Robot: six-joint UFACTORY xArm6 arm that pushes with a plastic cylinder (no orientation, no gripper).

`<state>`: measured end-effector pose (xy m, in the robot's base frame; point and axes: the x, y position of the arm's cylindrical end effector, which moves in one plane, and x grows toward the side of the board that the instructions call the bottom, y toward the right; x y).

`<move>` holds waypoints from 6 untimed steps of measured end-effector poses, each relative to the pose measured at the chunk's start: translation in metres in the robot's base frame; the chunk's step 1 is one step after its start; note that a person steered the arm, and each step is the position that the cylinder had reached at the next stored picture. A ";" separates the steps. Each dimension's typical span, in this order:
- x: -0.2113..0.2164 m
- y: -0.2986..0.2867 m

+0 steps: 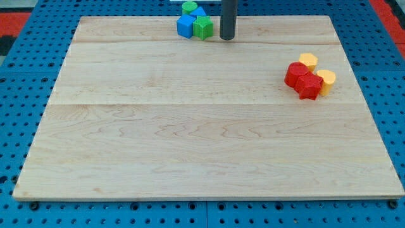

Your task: Push the blue triangle to the top left

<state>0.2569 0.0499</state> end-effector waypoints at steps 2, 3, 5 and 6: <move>-0.001 0.000; -0.042 0.001; -0.064 -0.010; -0.064 -0.072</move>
